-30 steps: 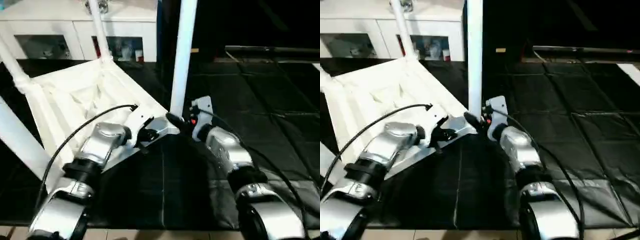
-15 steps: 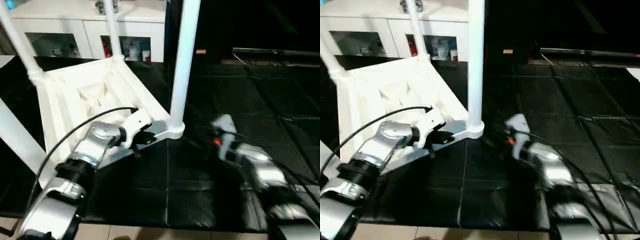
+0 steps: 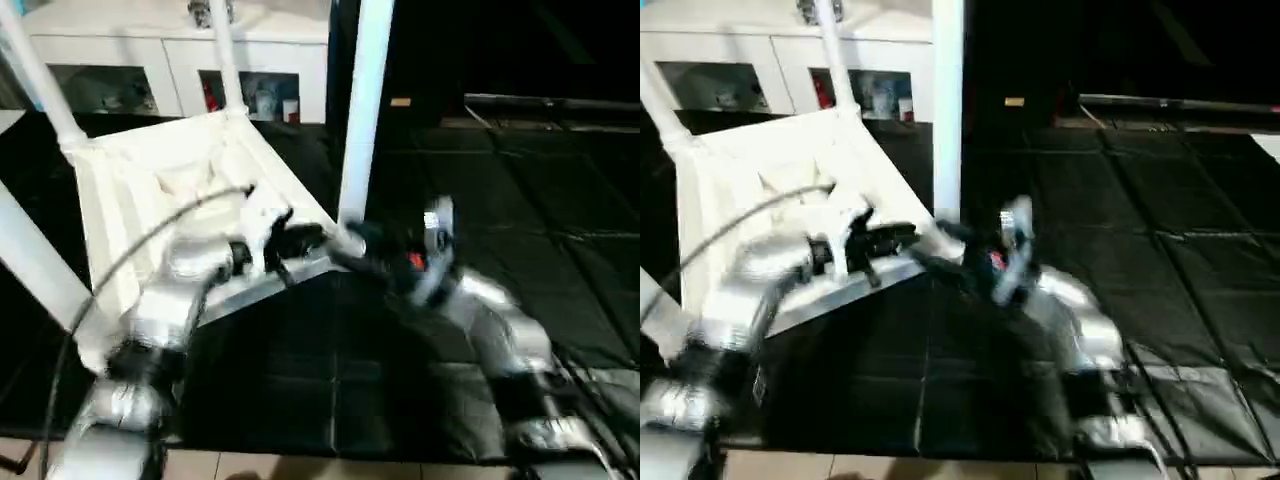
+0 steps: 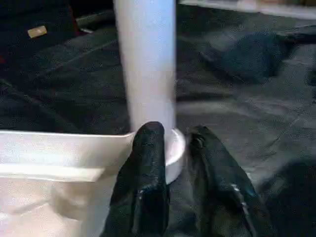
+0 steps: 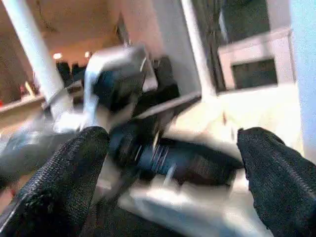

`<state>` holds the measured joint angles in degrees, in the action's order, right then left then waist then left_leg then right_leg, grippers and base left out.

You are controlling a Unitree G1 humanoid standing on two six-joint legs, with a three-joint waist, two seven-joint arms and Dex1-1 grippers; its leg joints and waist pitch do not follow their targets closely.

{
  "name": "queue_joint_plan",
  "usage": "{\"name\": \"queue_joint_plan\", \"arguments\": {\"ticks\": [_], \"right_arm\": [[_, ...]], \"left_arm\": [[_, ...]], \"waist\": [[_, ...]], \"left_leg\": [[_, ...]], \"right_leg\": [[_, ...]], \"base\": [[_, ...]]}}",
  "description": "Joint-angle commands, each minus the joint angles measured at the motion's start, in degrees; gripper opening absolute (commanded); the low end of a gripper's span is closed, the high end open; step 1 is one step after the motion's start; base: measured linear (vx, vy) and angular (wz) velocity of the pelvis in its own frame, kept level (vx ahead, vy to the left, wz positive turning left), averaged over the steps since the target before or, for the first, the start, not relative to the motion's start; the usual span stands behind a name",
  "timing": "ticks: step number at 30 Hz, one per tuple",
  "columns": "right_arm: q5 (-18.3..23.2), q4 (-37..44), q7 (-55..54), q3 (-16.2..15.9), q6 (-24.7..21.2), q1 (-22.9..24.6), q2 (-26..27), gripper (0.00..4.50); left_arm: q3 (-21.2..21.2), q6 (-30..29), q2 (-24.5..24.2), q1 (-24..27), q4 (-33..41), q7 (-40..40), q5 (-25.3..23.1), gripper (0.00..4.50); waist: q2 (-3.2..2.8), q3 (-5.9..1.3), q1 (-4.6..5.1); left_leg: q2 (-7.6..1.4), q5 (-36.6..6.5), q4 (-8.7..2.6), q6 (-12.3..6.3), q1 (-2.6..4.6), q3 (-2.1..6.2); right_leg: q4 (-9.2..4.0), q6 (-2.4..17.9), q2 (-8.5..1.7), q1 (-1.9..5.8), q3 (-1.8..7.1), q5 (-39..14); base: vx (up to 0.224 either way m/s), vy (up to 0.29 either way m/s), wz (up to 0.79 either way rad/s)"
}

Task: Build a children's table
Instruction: Rotate table base

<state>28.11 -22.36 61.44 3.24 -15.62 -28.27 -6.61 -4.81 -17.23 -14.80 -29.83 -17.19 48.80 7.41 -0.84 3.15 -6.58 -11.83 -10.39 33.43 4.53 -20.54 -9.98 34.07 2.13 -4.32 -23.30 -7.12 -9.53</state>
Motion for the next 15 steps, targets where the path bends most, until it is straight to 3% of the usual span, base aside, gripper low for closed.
{"name": "queue_joint_plan", "arguments": {"ticks": [1,2,4,5,9,12,13,14,15], "right_arm": [[0.8,-0.26,-1.8,1.36,-0.11,-1.83,0.89,4.5],[1.06,-0.32,-2.37,1.22,-0.68,-2.37,1.13,4.5],[1.06,-0.85,-2.86,1.32,-0.54,-2.87,1.38,4.5],[0.93,-1.42,-3.48,1.45,-0.18,-3.36,1.67,4.5],[-1.19,-6.52,-8.08,2.09,1.9,-6.73,2.67,4.5],[-2.09,-8.73,-9.83,2.33,2.84,-8.06,2.95,4.5],[-2.91,-11.19,-11.61,2.67,4.14,-9.41,3.16,4.5],[-3.48,-12.68,-12.86,2.9,4.98,-10.22,3.25,4.5],[-4.04,-14.05,-14.17,3.14,5.83,-10.96,3.31,4.5]], "left_arm": [[2.58,-4.68,0.3,5.5,9.71,-2.21,3.82,1.32],[3.16,-6.83,0.42,8.92,14.77,-2.68,5.37,1.38],[2.9,-6.8,0.0,10.8,17.12,-2.26,5.8,1.47],[2.74,-7.06,-0.39,12.78,19.57,-1.83,6.46,1.69],[1.81,-12.15,-3.9,23.6,30.99,0.92,10.57,1.86],[1.9,-13.26,-5.71,27.16,33.85,1.67,11.07,2.12],[2.73,-13.98,-7.42,29.89,35.71,2.67,11.86,2.18],[3.35,-14.58,-8.38,31.37,36.84,3.13,12.33,2.19],[4.1,-15.52,-9.21,32.65,38.08,3.28,12.84,2.22]], "waist": [[0.0,-3.87,-0.03],[0.05,-3.78,0.37],[-0.08,-3.71,0.2],[0.41,-3.64,0.29],[0.28,-3.36,0.29],[0.0,-3.27,0.51],[0.15,-3.02,0.7],[-0.03,-3.06,0.61],[0.33,-2.85,0.88]], "left_leg": [[-2.03,-12.38,-3.9,-2.18,0.39,0.58],[-2.43,-12.53,-4.26,-1.59,-0.13,0.89],[-2.22,-13.47,-3.99,-1.68,0.59,0.6],[-1.99,-13.24,-4.04,-1.91,0.32,0.49],[-2.12,-13.8,-4.27,-1.55,0.33,0.63],[-2.02,-15.48,-4.28,-1.04,0.62,0.7],[-1.74,-16.06,-4.42,-1.16,0.52,0.57],[-1.92,-17.05,-4.4,-0.66,0.95,0.73],[-1.8,-17.38,-4.49,-0.69,0.64,0.67]], "right_leg": [[-4.84,7.96,-4.67,3.2,3.49,-19.51],[-4.33,8.84,-5.04,3.65,3.51,-18.8],[-4.76,8.45,-4.77,2.91,3.69,-20.35],[-4.89,7.82,-4.57,3.09,3.65,-20.92],[-4.88,7.41,-4.72,2.9,3.71,-22.78],[-4.95,6.77,-4.61,2.54,3.8,-24.35],[-5.4,5.66,-4.21,2.65,3.67,-25.78],[-5.38,6.1,-4.56,2.35,3.73,-26.58],[-5.46,5.82,-4.42,2.47,3.65,-27.44]], "base": [[0.0,0.0,0.0],[0.0,0.0,0.0],[0.0,0.0,0.0],[0.0,0.0,0.0],[0.0,0.0,0.0],[0.0,0.0,0.0],[0.0,0.0,0.0],[0.0,0.0,0.0],[0.0,0.0,0.0]]}}
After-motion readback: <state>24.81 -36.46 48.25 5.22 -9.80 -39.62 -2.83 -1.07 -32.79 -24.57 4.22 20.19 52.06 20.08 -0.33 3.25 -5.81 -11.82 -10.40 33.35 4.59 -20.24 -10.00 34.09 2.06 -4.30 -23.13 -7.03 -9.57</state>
